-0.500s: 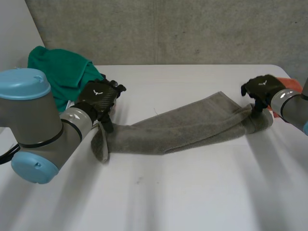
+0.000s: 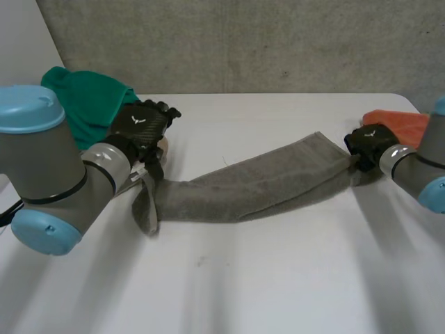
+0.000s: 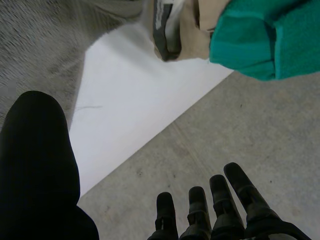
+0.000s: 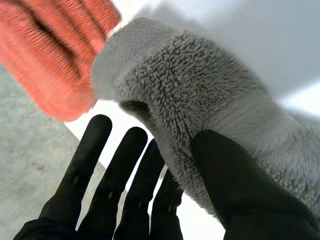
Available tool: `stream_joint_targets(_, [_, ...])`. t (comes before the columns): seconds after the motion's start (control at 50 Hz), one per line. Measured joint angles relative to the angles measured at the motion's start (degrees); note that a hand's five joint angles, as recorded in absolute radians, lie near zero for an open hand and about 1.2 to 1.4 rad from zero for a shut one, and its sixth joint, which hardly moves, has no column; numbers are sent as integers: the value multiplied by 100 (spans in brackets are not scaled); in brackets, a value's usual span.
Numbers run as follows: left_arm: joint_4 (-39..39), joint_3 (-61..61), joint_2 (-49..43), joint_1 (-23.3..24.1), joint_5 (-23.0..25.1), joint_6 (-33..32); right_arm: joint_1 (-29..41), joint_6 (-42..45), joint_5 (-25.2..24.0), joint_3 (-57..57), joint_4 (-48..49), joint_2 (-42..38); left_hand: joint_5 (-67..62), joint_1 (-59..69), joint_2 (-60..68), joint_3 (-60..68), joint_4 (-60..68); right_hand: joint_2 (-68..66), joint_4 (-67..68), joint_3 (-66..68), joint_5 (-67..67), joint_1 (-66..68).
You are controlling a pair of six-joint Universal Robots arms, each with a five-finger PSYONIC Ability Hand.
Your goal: Fold the laundry.
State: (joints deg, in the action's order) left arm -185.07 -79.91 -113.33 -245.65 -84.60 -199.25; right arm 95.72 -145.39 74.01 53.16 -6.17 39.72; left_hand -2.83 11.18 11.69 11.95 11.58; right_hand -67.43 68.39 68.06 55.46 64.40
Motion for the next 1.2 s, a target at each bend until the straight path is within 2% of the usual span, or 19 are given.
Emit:
stream_joint_targets(0.14, [86, 694, -376, 51, 156, -18, 105, -463, -260, 948, -36, 1618, 0, 0, 0, 0, 0, 0, 13, 9, 0, 0])
stream_joint_targets(0.16, [169, 902, -521, 75, 199, -21, 138, -608, -366, 1198, -38, 2099, 0, 0, 0, 0, 0, 0, 13, 8, 0, 0])
stream_joint_targets(0.28, [736, 1740, -1159, 198, 323, -34, 240, -1046, -823, 1882, -46, 3646, 0, 0, 0, 0, 0, 0, 14, 11, 0, 0])
stream_joint_targets(0.4, [1392, 2294, -1682, 388, 428, -40, 251, -1379, -1205, 2171, -35, 4694, 0, 0, 0, 0, 0, 0, 15, 19, 0, 0])
stream_joint_targets(0.5, [1818, 2575, -2038, 582, 556, -66, 181, -1778, -1405, 2230, -5, 5262, 0, 0, 0, 0, 0, 0, 15, 19, 0, 0])
stream_joint_targets(0.54, [1953, 2663, -2167, 664, 621, -87, 128, -1967, -1467, 2233, 24, 5400, -400, 582, 458, 438, 477, 0, 15, 19, 0, 0])
stream_joint_targets(0.62, [2081, 2844, -2292, 754, 693, -119, -8, -2152, -1492, 2227, 159, 5334, -4015, 4858, 4265, 4200, 4177, 0, 15, 19, 0, 0])
stream_joint_targets(0.66, [2113, 2970, -2308, 776, 693, -118, -66, -2177, -1466, 2203, 241, 5192, -5182, 5658, 5331, 5259, 5351, 0, 15, 19, 0, 0])
stream_joint_targets(0.78, [2138, 3684, -2153, 766, 409, -10, -105, -2085, -1028, 1833, 501, 4420, -5345, 5658, 5669, 5583, 5674, 0, 15, 19, 0, 0])
stream_joint_targets(0.92, [1653, 4874, -1575, 630, -659, 503, 107, -1862, -39, 841, 653, 3458, -5345, 5658, 5669, 5583, 5675, 0, 16, 19, 0, 0])
stream_joint_targets(0.98, [1441, 5067, -1373, 603, -880, 629, 223, -1820, 123, 621, 636, 3311, -5345, 5658, 5669, 5583, 5675, 0, 16, 19, 0, 0])
stream_joint_targets(1.02, [1303, 5103, -1215, 592, -945, 705, 402, -1786, 219, 466, 542, 3227, -5274, 5549, 5526, 5482, 5567, 0, 16, 19, 0, 0])
stream_joint_targets(1.04, [1247, 5058, -1128, 594, -916, 743, 499, -1777, 230, 450, 474, 3234, -4471, 4499, 4625, 4585, 4625, 0, 16, 19, 0, 0])
stream_joint_targets(1.06, [1246, 4964, -1080, 602, -835, 768, 579, -1774, 206, 482, 414, 3283, -4471, 4499, 4625, 4585, 4625, 0, 16, 19, 0, 0])
stream_joint_targets(1.08, [1251, 4929, -1070, 606, -806, 775, 605, -1774, 193, 501, 395, 3307, -3502, 3369, 3502, 3613, 3637, 0, 16, 19, 0, 0])
stream_joint_targets(1.1, [1305, 4692, -1042, 632, -603, 811, 684, -1776, 132, 593, 336, 3409, -1669, 1278, 1665, 1774, 1774, 0, 16, 19, 0, 0])
stream_joint_targets(1.12, [1349, 4538, -1039, 650, -467, 833, 737, -1779, 70, 679, 302, 3503, -960, 679, 1094, 1090, 1077, 0, 16, 19, 0, 0])
stream_joint_targets(1.16, [1450, 4204, -1077, 696, -157, 887, 808, -1788, -74, 877, 278, 3709, -198, 99, 289, 266, 264, 0, 16, 19, 0, 0])
stream_joint_targets(1.2, [1539, 3888, -1164, 749, 141, 956, 851, -1801, -216, 1064, 291, 3906, -75, 27, 122, 93, 116, 0, 16, 19, 0, 0])
